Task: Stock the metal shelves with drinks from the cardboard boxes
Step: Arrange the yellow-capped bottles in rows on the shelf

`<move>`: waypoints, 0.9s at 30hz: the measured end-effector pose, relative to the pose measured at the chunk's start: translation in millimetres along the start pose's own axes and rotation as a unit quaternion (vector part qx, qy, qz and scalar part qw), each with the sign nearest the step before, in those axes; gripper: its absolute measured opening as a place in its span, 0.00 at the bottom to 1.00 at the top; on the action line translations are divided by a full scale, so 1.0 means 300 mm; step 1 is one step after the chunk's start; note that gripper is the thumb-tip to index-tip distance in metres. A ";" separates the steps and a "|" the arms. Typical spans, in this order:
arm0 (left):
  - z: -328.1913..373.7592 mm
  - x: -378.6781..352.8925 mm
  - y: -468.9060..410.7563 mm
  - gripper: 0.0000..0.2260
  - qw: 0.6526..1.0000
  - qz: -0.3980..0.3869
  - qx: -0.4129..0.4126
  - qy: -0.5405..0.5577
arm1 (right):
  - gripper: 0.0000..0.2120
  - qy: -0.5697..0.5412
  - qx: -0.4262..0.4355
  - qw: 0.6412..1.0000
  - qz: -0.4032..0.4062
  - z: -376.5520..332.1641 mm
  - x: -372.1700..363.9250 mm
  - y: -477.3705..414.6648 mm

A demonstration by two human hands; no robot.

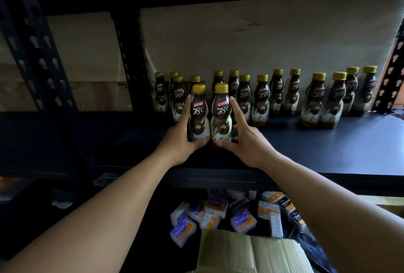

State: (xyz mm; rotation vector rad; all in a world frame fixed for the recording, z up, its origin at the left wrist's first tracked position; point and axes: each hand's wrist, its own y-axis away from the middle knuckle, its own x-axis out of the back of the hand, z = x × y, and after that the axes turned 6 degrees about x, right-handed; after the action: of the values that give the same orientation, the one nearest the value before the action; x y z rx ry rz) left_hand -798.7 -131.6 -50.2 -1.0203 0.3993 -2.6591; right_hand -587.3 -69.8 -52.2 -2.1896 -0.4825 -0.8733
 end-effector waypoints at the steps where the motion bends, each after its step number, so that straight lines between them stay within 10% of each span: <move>1: -0.002 0.004 0.007 0.53 1.000 0.003 0.000 -0.001 | 0.55 0.000 -0.001 1.000 -0.002 -0.005 -0.004 -0.001; 27: -0.046 0.089 0.113 0.51 0.999 0.032 0.027 -0.034 | 0.54 -0.010 -0.006 1.000 -0.003 -0.104 -0.091 -0.001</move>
State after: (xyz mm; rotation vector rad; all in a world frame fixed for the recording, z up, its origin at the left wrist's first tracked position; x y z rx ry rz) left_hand -822.5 -169.8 -55.6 -1.0601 0.3389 -2.5572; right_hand -620.4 -94.7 -55.5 -2.2099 -0.4939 -0.8604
